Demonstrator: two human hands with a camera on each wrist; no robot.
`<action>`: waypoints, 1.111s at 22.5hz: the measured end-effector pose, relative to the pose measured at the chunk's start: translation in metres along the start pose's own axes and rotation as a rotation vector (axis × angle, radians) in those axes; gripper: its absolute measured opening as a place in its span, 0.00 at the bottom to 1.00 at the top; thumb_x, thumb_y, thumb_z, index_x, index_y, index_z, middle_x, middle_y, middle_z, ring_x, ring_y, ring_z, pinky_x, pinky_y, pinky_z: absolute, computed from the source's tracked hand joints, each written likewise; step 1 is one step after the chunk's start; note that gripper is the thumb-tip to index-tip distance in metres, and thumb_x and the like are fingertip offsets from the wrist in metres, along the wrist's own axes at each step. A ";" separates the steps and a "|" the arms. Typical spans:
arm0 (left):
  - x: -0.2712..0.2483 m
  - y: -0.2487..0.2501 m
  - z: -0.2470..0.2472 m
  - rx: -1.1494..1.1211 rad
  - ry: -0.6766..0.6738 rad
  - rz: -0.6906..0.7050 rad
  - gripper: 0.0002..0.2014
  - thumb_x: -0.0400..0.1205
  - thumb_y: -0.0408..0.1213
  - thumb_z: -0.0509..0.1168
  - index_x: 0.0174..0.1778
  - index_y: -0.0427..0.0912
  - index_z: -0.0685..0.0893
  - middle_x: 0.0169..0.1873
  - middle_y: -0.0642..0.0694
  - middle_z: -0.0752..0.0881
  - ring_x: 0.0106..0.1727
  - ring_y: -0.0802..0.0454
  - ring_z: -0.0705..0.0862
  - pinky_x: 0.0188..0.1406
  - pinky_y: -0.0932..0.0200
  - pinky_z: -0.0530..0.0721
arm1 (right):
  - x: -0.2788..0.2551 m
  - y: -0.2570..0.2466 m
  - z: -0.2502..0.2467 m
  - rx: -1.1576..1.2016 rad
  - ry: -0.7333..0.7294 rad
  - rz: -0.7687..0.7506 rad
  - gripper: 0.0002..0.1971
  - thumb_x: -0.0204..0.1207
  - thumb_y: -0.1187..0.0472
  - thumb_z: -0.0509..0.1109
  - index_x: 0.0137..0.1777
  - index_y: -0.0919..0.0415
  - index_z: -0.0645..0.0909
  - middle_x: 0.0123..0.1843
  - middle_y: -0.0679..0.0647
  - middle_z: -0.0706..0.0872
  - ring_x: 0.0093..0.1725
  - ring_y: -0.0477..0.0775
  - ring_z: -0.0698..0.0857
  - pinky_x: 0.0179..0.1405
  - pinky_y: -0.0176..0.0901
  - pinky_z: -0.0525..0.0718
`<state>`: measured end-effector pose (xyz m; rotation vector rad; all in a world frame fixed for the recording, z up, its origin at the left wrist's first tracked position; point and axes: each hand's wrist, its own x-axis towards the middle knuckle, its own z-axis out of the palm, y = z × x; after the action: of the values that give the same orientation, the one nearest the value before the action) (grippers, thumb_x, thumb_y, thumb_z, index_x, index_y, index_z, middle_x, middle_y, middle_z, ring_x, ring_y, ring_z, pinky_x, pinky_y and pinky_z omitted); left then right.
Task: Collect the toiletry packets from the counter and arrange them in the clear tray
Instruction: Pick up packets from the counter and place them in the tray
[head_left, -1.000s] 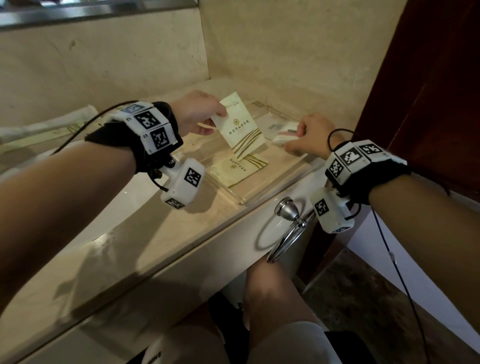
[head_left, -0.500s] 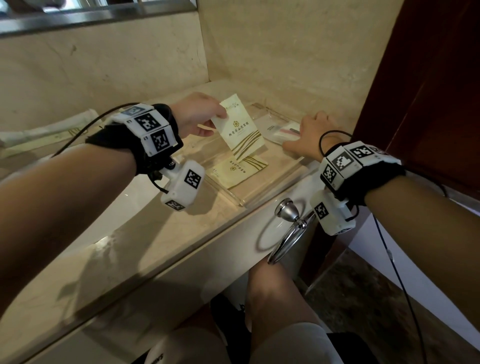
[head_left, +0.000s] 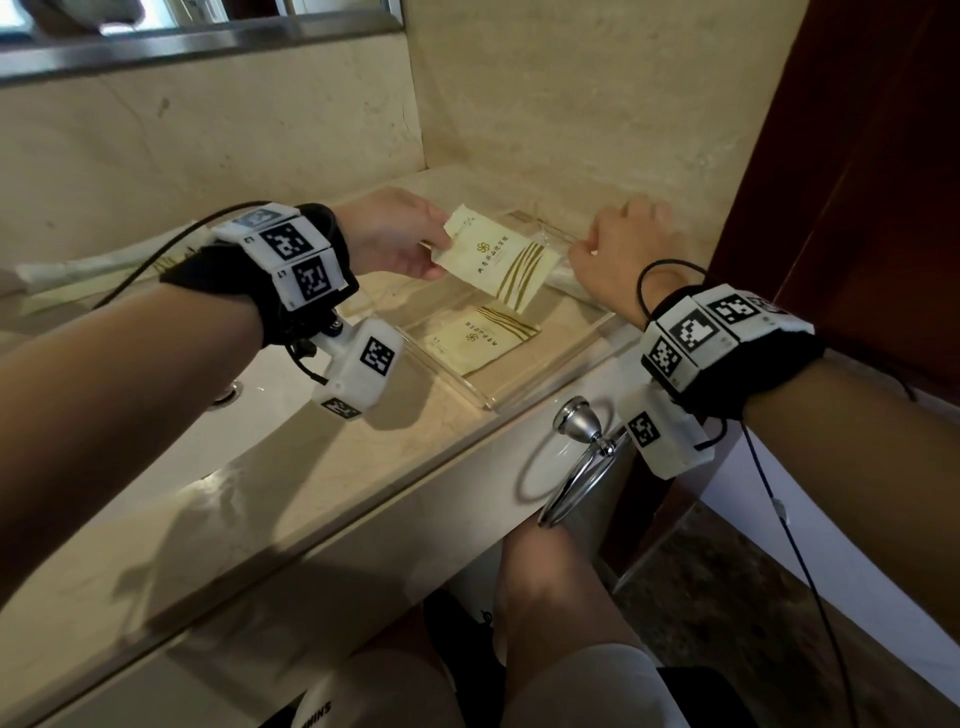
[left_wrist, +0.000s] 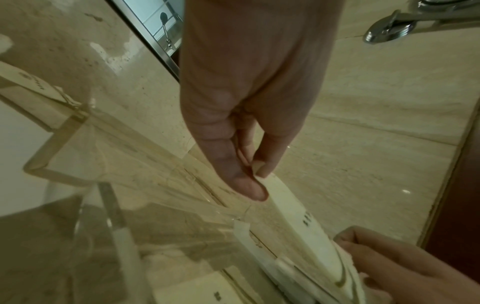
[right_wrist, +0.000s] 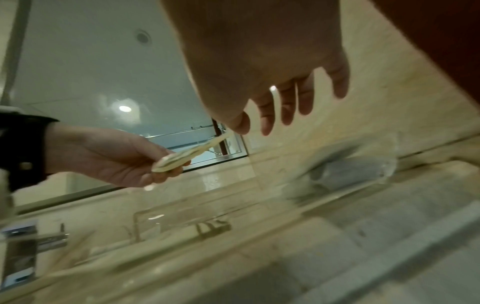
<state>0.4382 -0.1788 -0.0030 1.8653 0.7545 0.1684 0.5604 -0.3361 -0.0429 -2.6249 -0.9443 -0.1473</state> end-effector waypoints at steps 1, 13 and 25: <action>-0.002 0.000 -0.002 -0.001 0.008 0.004 0.09 0.83 0.23 0.60 0.58 0.35 0.76 0.45 0.42 0.85 0.39 0.52 0.85 0.25 0.70 0.87 | -0.003 -0.008 -0.001 0.122 0.004 -0.047 0.16 0.82 0.52 0.53 0.49 0.63 0.77 0.51 0.60 0.81 0.56 0.62 0.80 0.46 0.46 0.78; -0.017 -0.011 -0.006 0.033 0.020 0.000 0.07 0.81 0.22 0.62 0.48 0.37 0.77 0.40 0.42 0.85 0.31 0.56 0.87 0.28 0.68 0.87 | -0.001 -0.029 0.005 0.854 -0.155 0.129 0.09 0.77 0.68 0.67 0.55 0.64 0.83 0.38 0.52 0.85 0.32 0.47 0.82 0.31 0.34 0.81; -0.003 -0.011 0.011 0.443 0.089 0.130 0.03 0.80 0.35 0.66 0.45 0.45 0.77 0.37 0.52 0.79 0.33 0.58 0.78 0.26 0.66 0.76 | 0.047 0.016 0.010 0.816 0.191 0.266 0.16 0.75 0.63 0.66 0.62 0.59 0.84 0.46 0.51 0.82 0.45 0.50 0.80 0.38 0.37 0.80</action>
<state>0.4361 -0.1863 -0.0170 2.3430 0.7760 0.1772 0.6062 -0.3156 -0.0471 -1.9027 -0.4401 0.0496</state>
